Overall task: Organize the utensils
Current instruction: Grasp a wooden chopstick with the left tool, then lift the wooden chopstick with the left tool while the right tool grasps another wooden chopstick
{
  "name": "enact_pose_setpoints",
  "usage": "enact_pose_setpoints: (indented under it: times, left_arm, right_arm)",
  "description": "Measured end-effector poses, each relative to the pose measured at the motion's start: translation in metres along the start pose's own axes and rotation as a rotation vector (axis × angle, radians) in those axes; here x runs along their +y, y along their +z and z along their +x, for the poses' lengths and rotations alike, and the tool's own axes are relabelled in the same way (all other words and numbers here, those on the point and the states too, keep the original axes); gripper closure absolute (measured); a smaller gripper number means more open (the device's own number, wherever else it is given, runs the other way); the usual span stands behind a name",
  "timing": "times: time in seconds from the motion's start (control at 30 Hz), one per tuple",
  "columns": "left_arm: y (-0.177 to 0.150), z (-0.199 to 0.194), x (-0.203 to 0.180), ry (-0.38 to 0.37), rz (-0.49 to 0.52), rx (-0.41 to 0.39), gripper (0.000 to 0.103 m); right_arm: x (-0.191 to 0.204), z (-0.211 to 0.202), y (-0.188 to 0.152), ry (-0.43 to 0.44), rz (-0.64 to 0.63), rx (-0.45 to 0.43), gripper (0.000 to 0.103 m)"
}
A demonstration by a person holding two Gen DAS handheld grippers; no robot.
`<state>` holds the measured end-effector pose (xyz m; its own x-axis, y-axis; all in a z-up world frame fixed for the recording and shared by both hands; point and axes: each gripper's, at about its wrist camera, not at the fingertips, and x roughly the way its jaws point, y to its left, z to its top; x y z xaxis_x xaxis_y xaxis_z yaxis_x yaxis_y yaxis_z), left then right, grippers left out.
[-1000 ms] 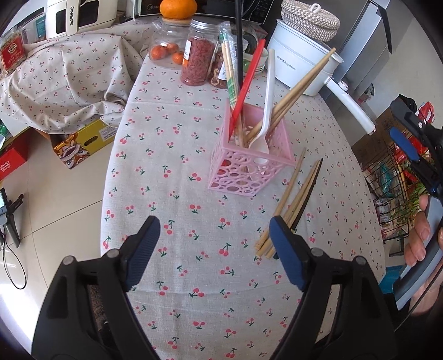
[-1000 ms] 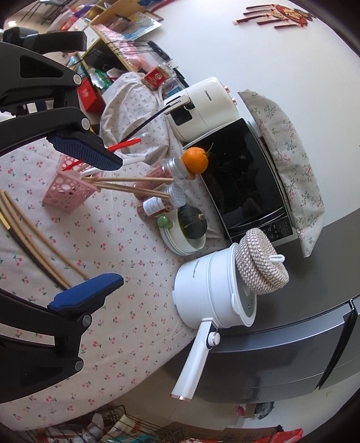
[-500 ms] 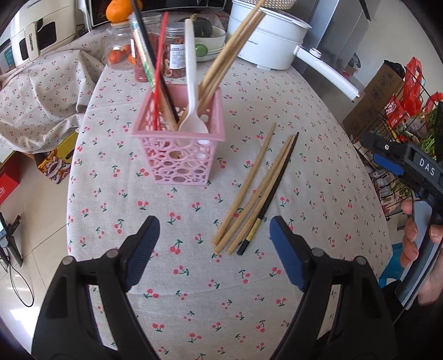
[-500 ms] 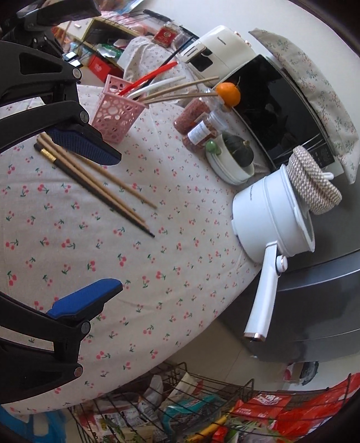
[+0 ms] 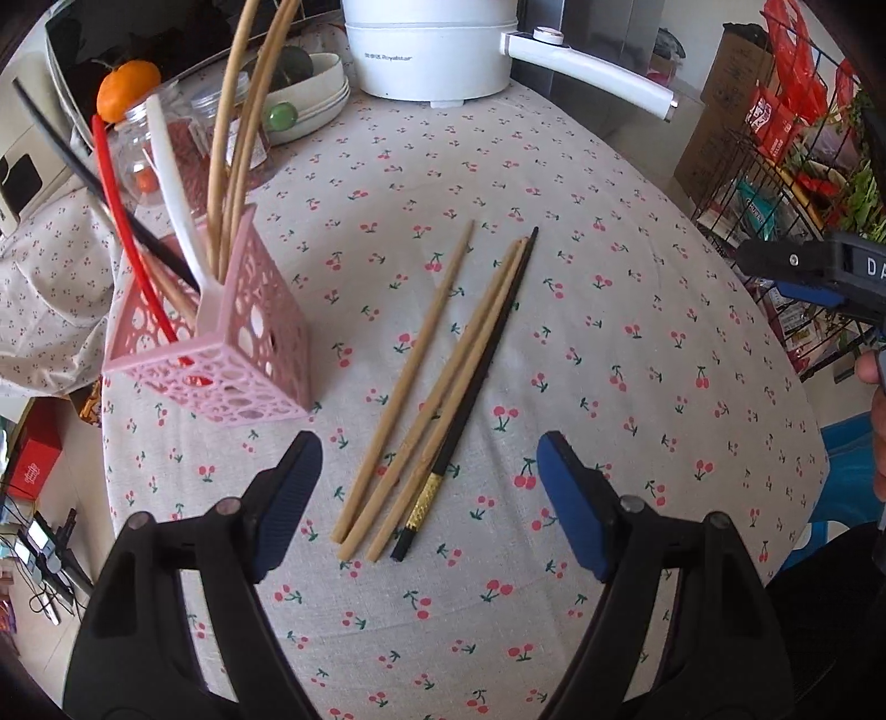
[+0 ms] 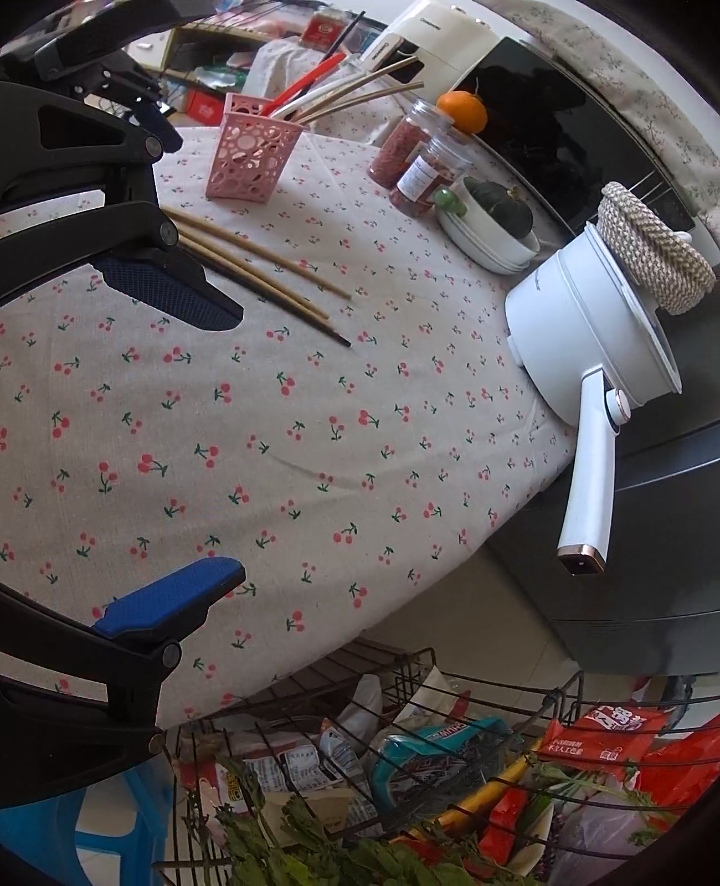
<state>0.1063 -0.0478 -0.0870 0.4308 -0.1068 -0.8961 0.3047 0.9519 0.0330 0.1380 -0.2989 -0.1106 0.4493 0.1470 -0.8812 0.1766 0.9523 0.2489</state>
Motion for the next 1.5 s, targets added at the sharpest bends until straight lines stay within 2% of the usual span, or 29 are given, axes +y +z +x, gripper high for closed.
enact_pose_setpoints:
  times: [0.03,0.1,0.13,0.2,0.3,0.47,0.63,0.73,0.83,0.93,1.13,1.23,1.5]
  left_arm:
    - [0.006,0.002,-0.003,0.005,0.008,-0.002,0.030]
    - [0.017,0.010,-0.008,-0.013,0.009,0.007,0.046]
    - [0.024,0.016,-0.011,-0.019,0.009,0.018,0.049]
    - [0.038,0.031,-0.013,-0.004,0.002,0.039,0.064]
    - [0.057,0.055,-0.012,0.018,-0.022,0.062,0.076]
    - [0.075,0.086,-0.006,0.043,-0.031,0.097,0.082]
    - [0.080,0.104,-0.006,0.043,-0.020,0.149,0.082]
    - [0.086,0.107,-0.006,0.037,-0.009,0.184,0.082]
    - [0.091,0.111,-0.001,0.011,-0.049,0.225,0.082]
    - [0.095,0.115,0.003,-0.017,-0.086,0.241,0.090]
    - [0.081,0.108,0.000,-0.020,-0.107,0.210,0.093]
    - [0.064,0.089,-0.007,-0.057,-0.117,0.171,0.095]
    - [0.031,0.025,-0.026,-0.116,-0.039,0.070,0.096]
  right_arm:
    - [-0.002,0.000,0.003,-0.005,0.001,-0.003,0.018]
    - [-0.006,0.000,0.007,-0.005,0.004,-0.001,0.018]
    - [-0.008,0.002,0.008,-0.001,0.007,0.005,0.018]
    - [-0.012,0.005,0.011,0.011,0.020,0.020,0.018]
    - [-0.016,0.011,0.013,0.038,0.045,0.049,0.018]
    - [-0.014,0.017,0.016,0.051,0.037,0.062,0.018]
    - [-0.015,0.023,0.020,0.050,0.045,0.072,0.018]
    - [-0.014,0.025,0.021,0.052,0.045,0.075,0.018]
    - [-0.012,0.028,0.021,0.050,0.049,0.083,0.018]
    - [-0.010,0.029,0.020,0.066,0.055,0.091,0.018]
    - [-0.010,0.030,0.018,0.059,0.046,0.099,0.018]
    - [-0.012,0.028,0.018,0.058,0.047,0.093,0.018]
    - [-0.004,0.029,0.015,0.068,0.039,0.105,0.018]
